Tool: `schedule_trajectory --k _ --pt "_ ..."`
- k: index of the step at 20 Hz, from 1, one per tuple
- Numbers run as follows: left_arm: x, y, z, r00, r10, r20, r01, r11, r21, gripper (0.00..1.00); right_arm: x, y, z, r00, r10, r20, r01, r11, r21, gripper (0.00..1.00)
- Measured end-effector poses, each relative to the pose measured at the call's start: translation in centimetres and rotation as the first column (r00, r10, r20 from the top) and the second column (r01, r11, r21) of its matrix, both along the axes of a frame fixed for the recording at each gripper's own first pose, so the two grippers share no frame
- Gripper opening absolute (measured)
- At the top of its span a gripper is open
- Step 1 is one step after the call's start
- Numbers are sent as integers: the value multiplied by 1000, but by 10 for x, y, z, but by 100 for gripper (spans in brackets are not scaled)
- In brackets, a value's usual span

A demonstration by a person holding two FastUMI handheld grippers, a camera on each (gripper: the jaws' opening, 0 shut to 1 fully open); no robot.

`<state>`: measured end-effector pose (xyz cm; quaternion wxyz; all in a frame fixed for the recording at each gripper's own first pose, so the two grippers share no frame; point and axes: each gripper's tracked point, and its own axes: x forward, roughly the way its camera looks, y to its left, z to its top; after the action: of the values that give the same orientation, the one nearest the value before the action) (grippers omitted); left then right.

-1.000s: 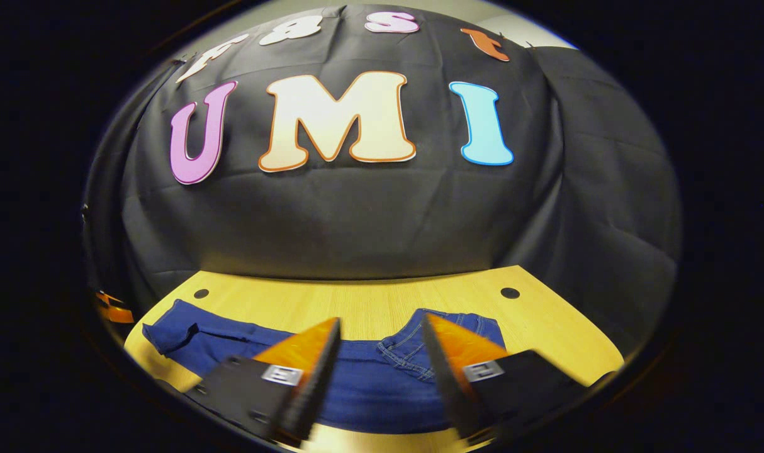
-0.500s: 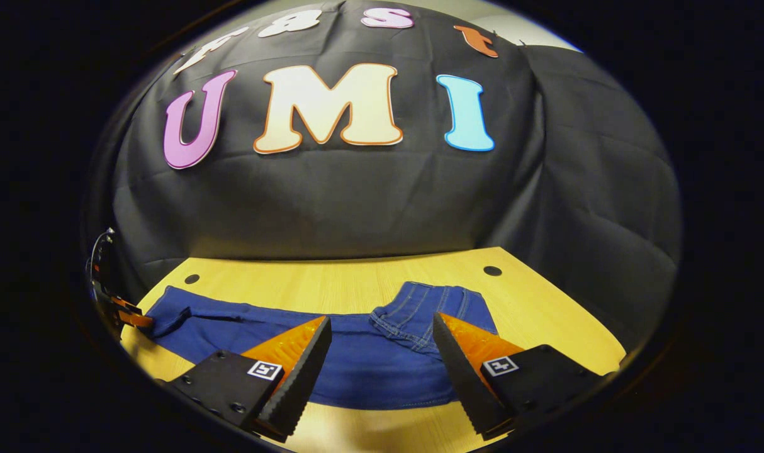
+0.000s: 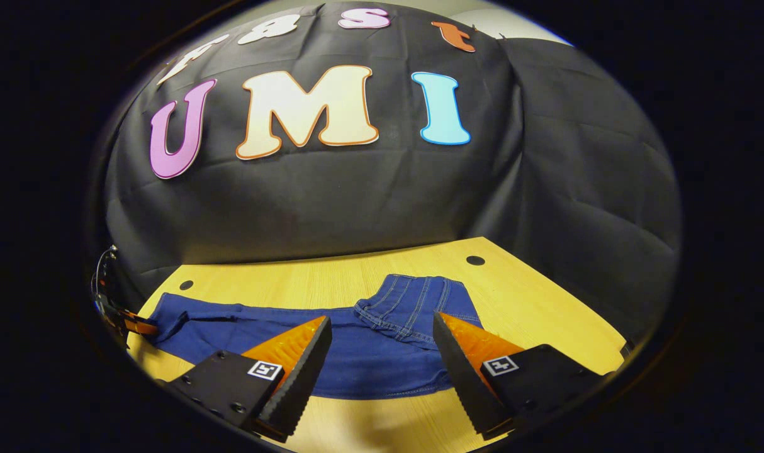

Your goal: Grasp the waist and the cuffs of the jeans and fold them to make the two legs overlap; first hold the waist and fold one-third of the jeans toward the cuffs, then hold the cuffs and fold the remaining one-third in the same direction to finish folding.

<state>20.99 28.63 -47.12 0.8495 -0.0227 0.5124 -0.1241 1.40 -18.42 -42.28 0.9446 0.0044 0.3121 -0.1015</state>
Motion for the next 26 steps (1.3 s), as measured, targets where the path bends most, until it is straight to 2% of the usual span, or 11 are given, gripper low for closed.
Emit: schedule_trajectory --k 3,7,9,12,17,21,26 --pt "5 1 2 998 66 19 -66 998 -24 2 0 2 4 1000 25 10 -25 1000 14 99" --pt "8 -4 18 992 123 37 -123 992 16 0 -5 -7 14 997 54 56 -56 998 35 99" --pt "17 -21 48 984 152 94 -150 988 -29 0 -15 -17 10 998 52 32 -54 997 61 99" --pt "28 -60 90 985 109 136 -102 993 -63 0 -21 -32 17 998 53 29 -56 994 94 99" --pt "53 -144 144 973 39 226 -10 992 -129 0 -18 -64 42 996 71 54 -75 993 90 99" --pt "76 -216 170 960 17 278 41 978 -203 0 -22 -93 53 996 69 64 -75 993 89 99" --pt "95 -318 201 935 -77 345 169 955 -243 0 -33 -134 58 997 51 60 -56 994 93 99"
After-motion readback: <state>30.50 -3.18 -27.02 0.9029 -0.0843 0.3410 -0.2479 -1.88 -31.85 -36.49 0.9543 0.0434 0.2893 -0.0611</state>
